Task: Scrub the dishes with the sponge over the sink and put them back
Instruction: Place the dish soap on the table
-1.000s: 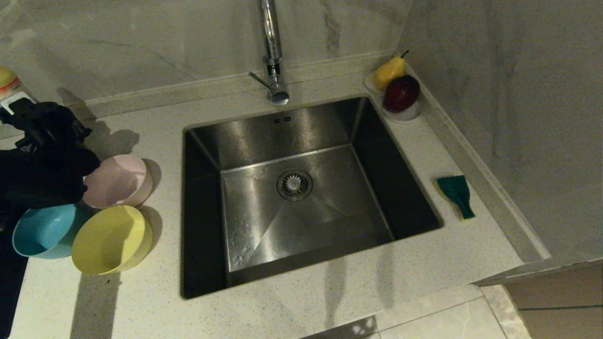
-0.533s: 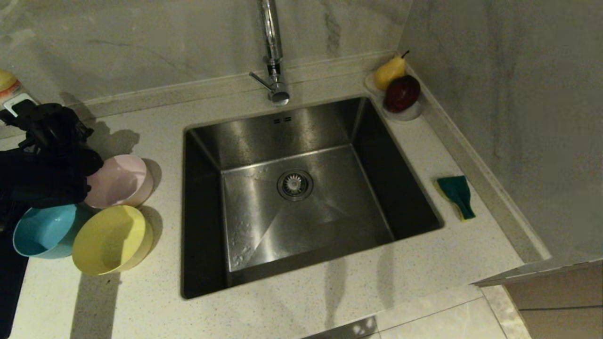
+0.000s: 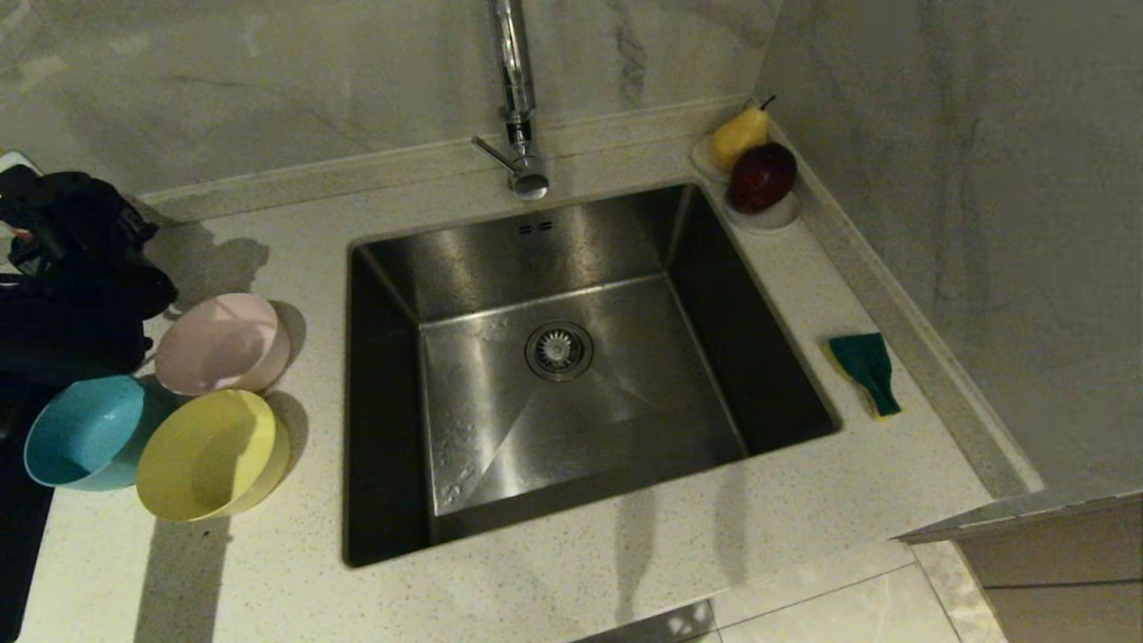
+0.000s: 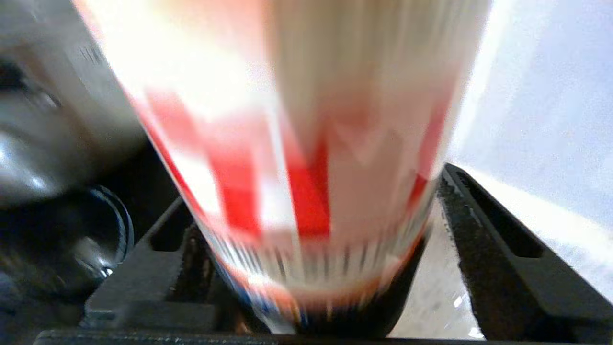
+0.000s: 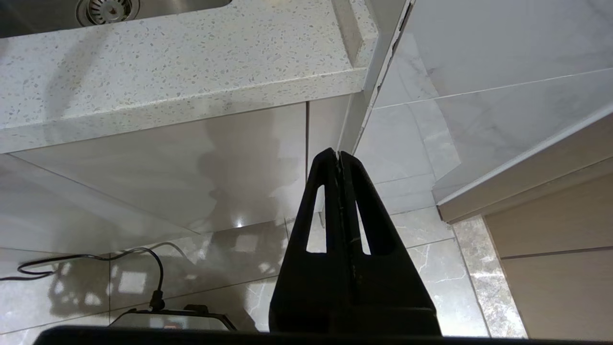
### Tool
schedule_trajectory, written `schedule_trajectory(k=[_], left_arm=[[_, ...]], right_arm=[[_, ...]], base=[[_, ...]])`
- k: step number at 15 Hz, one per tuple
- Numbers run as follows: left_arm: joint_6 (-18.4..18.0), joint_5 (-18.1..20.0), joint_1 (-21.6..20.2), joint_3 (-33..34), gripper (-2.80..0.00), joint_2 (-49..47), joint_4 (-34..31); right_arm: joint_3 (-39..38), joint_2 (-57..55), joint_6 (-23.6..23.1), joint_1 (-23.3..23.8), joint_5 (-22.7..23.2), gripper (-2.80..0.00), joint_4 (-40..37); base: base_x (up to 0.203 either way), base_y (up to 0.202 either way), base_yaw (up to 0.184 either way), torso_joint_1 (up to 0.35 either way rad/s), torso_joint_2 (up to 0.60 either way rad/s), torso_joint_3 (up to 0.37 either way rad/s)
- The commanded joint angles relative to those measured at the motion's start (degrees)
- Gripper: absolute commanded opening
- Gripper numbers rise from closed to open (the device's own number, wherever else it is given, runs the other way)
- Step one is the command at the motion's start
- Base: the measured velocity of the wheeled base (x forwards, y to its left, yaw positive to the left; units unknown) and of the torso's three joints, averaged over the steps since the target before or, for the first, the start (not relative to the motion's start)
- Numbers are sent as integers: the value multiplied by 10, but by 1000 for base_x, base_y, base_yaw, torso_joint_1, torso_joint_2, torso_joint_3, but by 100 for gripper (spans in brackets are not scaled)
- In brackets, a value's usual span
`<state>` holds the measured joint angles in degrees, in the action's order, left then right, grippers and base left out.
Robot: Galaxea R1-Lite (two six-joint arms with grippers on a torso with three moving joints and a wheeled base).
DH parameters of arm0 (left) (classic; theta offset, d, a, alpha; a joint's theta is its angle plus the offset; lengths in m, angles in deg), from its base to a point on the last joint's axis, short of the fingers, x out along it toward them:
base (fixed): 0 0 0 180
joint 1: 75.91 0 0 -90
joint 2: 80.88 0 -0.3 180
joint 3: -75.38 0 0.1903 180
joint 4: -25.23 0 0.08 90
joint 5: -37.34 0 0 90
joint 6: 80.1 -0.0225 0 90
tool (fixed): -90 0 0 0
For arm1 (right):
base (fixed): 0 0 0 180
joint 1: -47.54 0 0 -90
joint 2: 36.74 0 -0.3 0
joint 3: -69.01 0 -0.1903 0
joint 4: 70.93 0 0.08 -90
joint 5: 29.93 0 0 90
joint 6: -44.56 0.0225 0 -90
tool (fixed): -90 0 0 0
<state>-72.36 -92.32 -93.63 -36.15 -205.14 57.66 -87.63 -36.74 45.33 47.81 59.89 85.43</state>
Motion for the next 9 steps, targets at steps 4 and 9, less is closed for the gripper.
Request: schedule_trajectory(k=[4, 9], left_arm=[[4, 1, -1, 15, 0, 164, -72], [17, 10, 0, 25, -280, 319, -208]], right_arm=[[0, 0, -1, 0, 0, -280, 0], [0, 0, 0, 0, 0, -280, 0]], base=[[0, 0, 0, 0, 0, 0], [0, 0, 0, 0, 0, 0]])
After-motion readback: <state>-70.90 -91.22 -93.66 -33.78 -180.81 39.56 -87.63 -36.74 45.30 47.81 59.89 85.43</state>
